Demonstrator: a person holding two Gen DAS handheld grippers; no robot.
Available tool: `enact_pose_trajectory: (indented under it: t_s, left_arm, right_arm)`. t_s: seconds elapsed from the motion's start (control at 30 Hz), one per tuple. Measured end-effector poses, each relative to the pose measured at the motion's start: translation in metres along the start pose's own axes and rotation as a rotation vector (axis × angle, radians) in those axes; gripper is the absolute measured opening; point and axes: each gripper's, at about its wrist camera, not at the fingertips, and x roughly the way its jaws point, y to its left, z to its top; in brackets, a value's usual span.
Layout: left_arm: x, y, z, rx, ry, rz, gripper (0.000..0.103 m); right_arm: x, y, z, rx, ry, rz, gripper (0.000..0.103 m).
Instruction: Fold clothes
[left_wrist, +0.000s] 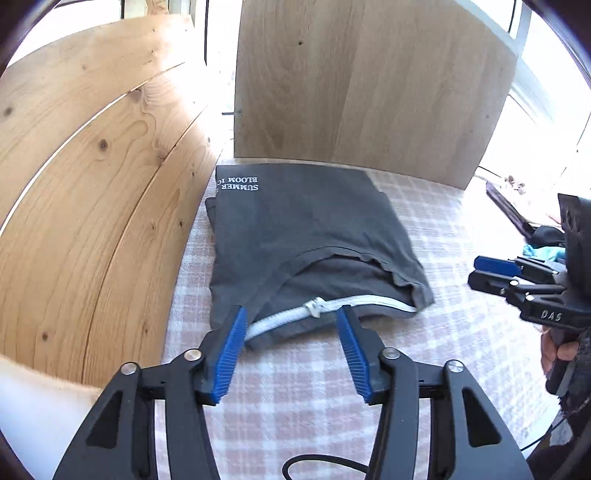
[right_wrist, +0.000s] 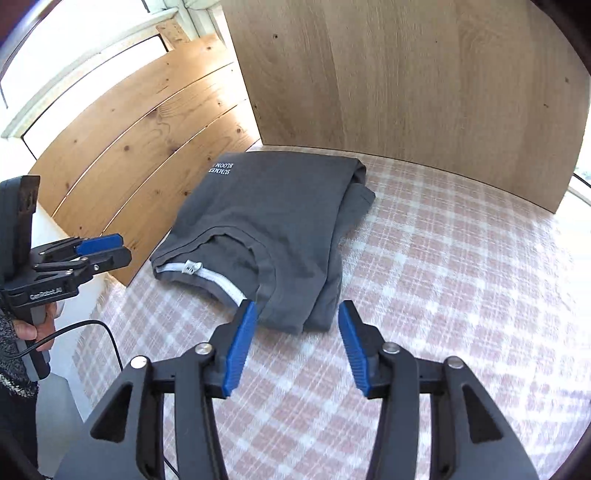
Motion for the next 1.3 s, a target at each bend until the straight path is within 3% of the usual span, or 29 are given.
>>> enact_pose_trajectory:
  t_s: [0.1, 0.23, 0.33, 0.53, 0.97, 1.3]
  left_arm:
    - [-0.022, -0.019, -0.022, 0.006, -0.005, 0.008, 0.058]
    - [-0.045, -0.042, -0.046, 0.011, 0.016, 0.023, 0.059]
    - [-0.062, -0.058, -0.063, 0.014, 0.003, 0.052, 0.067]
    - [-0.089, -0.087, -0.086, 0.015, -0.021, 0.077, 0.067]
    - [-0.123, -0.132, -0.109, -0.020, -0.038, 0.110, 0.075]
    - [-0.142, -0.167, -0.126, -0.032, -0.042, 0.135, 0.076]
  right_arm:
    - [-0.017, 0.014, -0.021, -0.036, -0.010, -0.017, 0.048]
    - [-0.041, 0.027, -0.038, -0.080, -0.017, -0.116, 0.048]
    - [-0.062, 0.033, -0.048, -0.062, -0.033, -0.156, 0.048]
    - [-0.101, 0.038, -0.069, -0.004, -0.051, -0.233, 0.049]
    - [-0.179, 0.039, -0.111, -0.013, -0.121, -0.247, 0.056]
    - [-0.191, 0.008, -0.135, -0.013, -0.070, -0.210, 0.056]
